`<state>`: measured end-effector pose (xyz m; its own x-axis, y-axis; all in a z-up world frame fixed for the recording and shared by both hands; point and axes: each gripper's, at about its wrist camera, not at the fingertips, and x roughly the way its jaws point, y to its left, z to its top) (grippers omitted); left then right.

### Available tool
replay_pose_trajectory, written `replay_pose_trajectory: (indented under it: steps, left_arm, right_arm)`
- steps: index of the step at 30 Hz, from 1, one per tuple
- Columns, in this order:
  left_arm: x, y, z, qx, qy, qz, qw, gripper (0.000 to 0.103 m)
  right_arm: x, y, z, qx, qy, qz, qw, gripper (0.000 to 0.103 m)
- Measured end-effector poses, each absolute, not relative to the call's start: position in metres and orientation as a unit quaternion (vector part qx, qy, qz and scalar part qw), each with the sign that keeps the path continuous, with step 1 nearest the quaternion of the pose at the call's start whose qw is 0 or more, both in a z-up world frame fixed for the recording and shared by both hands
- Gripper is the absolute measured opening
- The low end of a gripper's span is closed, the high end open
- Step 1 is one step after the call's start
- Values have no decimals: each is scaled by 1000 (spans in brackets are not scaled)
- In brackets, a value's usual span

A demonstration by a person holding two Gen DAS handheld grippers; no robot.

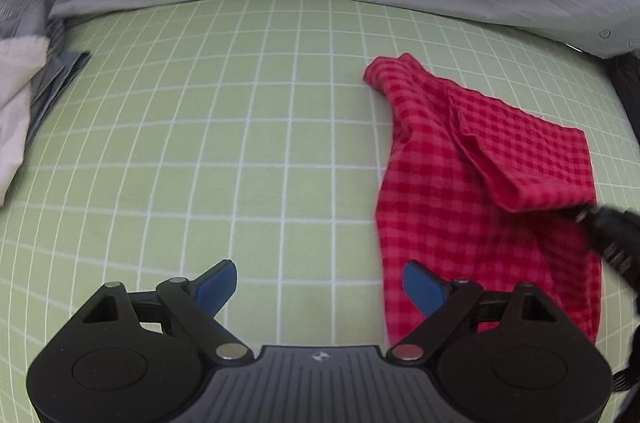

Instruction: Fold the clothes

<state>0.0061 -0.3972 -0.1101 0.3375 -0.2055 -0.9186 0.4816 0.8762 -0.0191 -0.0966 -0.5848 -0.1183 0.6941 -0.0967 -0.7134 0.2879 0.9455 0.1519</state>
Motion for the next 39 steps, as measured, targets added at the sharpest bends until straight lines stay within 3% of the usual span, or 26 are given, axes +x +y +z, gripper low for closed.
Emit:
replay_pose_trajectory:
  steps: [6, 8, 9, 11, 13, 14, 23, 33, 39]
  left_arm:
    - [15, -417, -114, 139, 526, -219, 810, 90]
    - [14, -420, -115, 146, 526, -219, 809, 90]
    - [12, -420, -116, 146, 528, -219, 807, 90]
    - [8, -417, -117, 138, 536, -222, 803, 90]
    - [3, -414, -117, 131, 543, -226, 798, 90]
    - [0, -413, -117, 129, 546, -228, 795, 90]
    - [-40, -400, -110, 125, 550, -243, 789, 90]
    - [-32, -407, -114, 127, 551, -237, 790, 90]
    - [-22, -414, -123, 129, 561, -235, 783, 90]
  right_arm:
    - [-97, -664, -130, 200, 349, -212, 891, 3]
    - [-97, -682, -138, 205, 366, -251, 873, 23]
    - [-98, -686, -138, 201, 370, -266, 867, 47]
    - [-107, -687, -135, 193, 369, -285, 863, 60]
    - [-119, -682, -133, 195, 368, -288, 862, 88]
    - [-126, -677, -132, 197, 368, -291, 861, 91]
    - [-160, -632, -139, 175, 401, -279, 855, 94]
    - [-105, -635, -164, 58, 449, -260, 853, 95]
    - [-75, -706, -147, 107, 361, -328, 866, 95]
